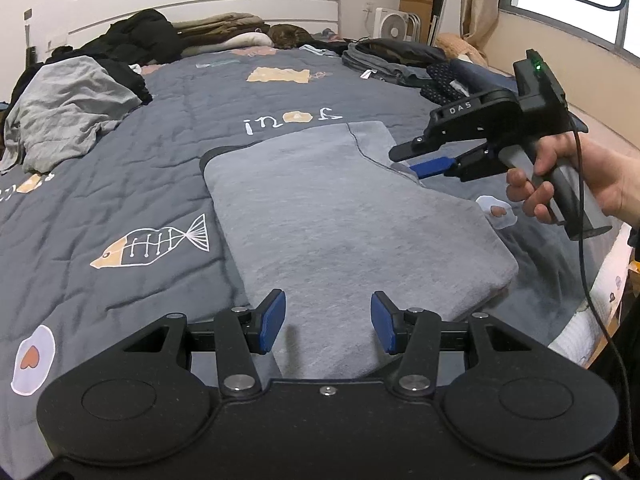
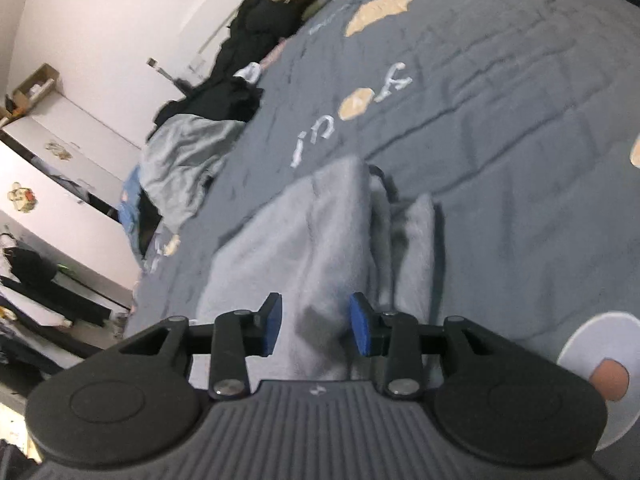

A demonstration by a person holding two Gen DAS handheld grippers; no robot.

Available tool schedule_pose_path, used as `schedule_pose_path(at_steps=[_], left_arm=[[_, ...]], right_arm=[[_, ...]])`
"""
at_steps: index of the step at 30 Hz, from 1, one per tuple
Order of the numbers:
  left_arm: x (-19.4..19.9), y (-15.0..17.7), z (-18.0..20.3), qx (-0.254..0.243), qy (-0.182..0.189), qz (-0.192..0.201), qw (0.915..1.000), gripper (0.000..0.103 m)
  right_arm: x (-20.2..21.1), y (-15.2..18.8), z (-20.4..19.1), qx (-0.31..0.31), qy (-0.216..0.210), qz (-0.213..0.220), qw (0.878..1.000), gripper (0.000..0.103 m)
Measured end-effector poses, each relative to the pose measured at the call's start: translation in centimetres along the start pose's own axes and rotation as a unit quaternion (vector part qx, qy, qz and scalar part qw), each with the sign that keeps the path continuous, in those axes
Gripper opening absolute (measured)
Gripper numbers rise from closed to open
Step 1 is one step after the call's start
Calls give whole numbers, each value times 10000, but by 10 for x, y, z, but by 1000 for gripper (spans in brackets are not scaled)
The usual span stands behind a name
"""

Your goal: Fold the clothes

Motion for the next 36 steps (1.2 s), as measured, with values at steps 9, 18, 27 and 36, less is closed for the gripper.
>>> schedule_pose_path(at_steps=[9,18,27,36], left_arm=[[-4,1,-2,4,-34,-83,10000,47],[-3,1,-2,16,-24,-46,10000,47],[-2,1,0,-88,19,-41,10000,47],[0,1,1,-104,50,-26,9999,47]], right_arm=[[3,21,1,79,204,-149,9997,36],[26,22,0,-957,-742,89,9926,6],[18,26,20,-541,222,307,9978,7],[35,42,-2,133,211,380,9990,38]])
Point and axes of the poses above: each gripper's, at about its wrist camera, not at the fingertips, and x roughly against the way its jaws point, z to its right, y to its underside, the point moved 8 cm from there along -x, roughly the way its jaws point, and after that the axes turned 15 degrees about -x, right-handed, at the moved point
